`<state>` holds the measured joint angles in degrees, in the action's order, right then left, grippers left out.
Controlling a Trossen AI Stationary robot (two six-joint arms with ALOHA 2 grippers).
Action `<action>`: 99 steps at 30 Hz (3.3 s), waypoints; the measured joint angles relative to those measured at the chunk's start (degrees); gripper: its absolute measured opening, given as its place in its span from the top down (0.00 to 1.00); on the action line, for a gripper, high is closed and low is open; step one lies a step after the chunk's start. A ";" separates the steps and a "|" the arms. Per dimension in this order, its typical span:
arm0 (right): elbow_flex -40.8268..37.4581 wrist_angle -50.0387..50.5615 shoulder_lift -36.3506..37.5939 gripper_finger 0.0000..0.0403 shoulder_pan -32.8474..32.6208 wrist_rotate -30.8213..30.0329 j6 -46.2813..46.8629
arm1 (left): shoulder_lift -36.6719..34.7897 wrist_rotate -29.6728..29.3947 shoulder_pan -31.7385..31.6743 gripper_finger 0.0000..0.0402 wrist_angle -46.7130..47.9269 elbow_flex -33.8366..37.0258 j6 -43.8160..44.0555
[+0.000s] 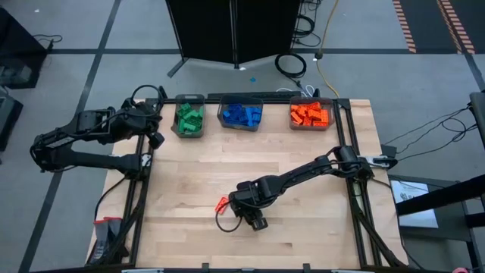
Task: Sort blocks
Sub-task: Put the blue game piece into the middle black bin
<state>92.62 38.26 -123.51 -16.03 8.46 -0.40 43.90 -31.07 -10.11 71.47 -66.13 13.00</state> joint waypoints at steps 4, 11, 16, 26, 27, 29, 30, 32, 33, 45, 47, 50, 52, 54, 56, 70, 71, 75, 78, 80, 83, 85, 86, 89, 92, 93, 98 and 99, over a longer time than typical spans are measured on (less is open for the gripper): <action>0.04 1.42 0.54 0.66 -0.04 0.06 0.08 | 0.00 0.00 0.00 1.00 -0.01 0.00 0.08; 0.11 2.46 3.25 0.66 0.10 -1.56 -0.56 | 0.02 0.00 0.02 1.00 -0.01 0.00 0.10; 0.11 3.64 5.88 0.66 1.13 -4.15 -0.71 | 0.00 0.00 0.02 1.00 -0.04 0.01 0.10; 0.47 3.39 10.82 0.66 3.99 -10.05 -2.04 | 0.02 0.00 0.00 1.00 -0.28 0.02 0.17; 0.48 3.62 11.37 0.66 4.20 -10.69 -2.25 | 0.02 0.00 0.01 1.00 -0.28 0.01 0.17; 0.48 3.79 12.20 0.66 4.82 -11.67 -2.41 | 0.00 0.00 0.00 1.00 -0.32 0.00 0.21; 0.48 3.59 12.65 0.66 5.17 -11.71 -2.45 | 0.00 0.00 0.00 1.00 -0.32 0.00 0.19; 0.48 3.66 13.61 0.66 5.73 -11.81 -2.45 | 0.00 0.00 0.01 1.00 -0.34 0.00 0.23; 0.48 3.36 14.04 0.66 6.03 -12.06 -2.45 | 0.02 0.00 0.00 1.00 -0.39 0.00 0.23; 0.46 2.74 16.36 0.66 7.85 -16.07 -4.06 | 0.02 0.00 0.01 1.00 -0.54 0.00 0.41; 0.46 2.62 16.38 0.66 7.89 -16.10 -4.41 | 0.02 0.00 0.00 1.00 -0.54 0.00 0.58; 0.46 2.65 16.36 0.66 7.85 -16.02 -5.11 | 0.01 0.00 0.00 1.00 -0.54 0.01 1.64; 0.46 2.64 16.36 0.66 8.07 -15.85 -5.49 | 0.00 0.00 0.02 1.00 -0.53 0.01 1.67; 0.46 2.65 16.36 0.66 8.68 -15.86 -5.65 | 0.02 0.00 0.02 1.00 -0.53 0.01 1.68; 0.46 2.67 16.34 0.66 9.55 -15.93 -6.02 | 0.00 0.00 0.00 1.00 -0.52 0.01 1.68; 0.46 2.01 16.29 0.66 17.79 -15.95 -11.37 | 0.00 0.00 0.02 1.00 -0.51 0.00 1.65; 0.46 1.97 16.29 0.66 18.49 -15.93 -11.72 | 0.01 -0.03 0.00 1.00 -0.50 0.01 1.65; 0.46 1.13 16.27 0.66 21.24 -15.93 -12.82 | 0.00 -0.72 0.00 1.00 -0.47 0.00 1.30; 0.46 -0.44 16.27 0.66 23.24 -15.71 -13.48 | 0.00 -0.75 0.02 1.00 -0.47 0.00 1.17; 0.46 -1.54 16.27 0.66 24.60 -15.65 -14.11 | 0.00 -0.83 0.00 1.00 -0.47 0.00 1.17; 0.46 -3.54 16.27 0.66 26.82 -15.64 -14.25 | 0.02 -0.92 0.01 1.00 -0.47 0.01 1.17; 0.46 -5.03 16.27 0.66 28.24 -15.66 -14.25 | 0.00 -0.92 0.00 1.00 -0.46 0.00 1.17; 0.46 -5.76 16.27 0.66 28.96 -15.64 -14.28 | 0.00 -0.94 0.01 1.00 -0.45 0.00 1.15; 0.46 -8.11 16.27 0.66 31.06 -15.63 -14.28 | 0.01 -0.93 0.01 1.00 -0.45 0.00 1.15; 0.46 -9.78 16.27 0.66 33.27 -13.66 -14.27 | 0.01 -0.96 0.01 1.00 -0.45 0.00 1.15; 0.46 -10.33 16.27 0.66 33.99 -12.99 -14.21 | 0.02 -1.09 0.02 1.00 -0.45 0.01 1.14; 0.46 -11.14 16.27 0.66 36.85 -12.69 -14.00 | 0.00 -2.90 0.02 1.00 -0.45 0.00 1.11; 0.46 -11.19 16.27 0.66 37.33 -12.70 -13.99 | 0.00 -3.26 0.01 1.00 -0.45 0.00 1.11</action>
<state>93.08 27.07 -107.24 21.30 -4.24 -14.39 43.90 -34.33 -10.10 71.02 -66.13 14.11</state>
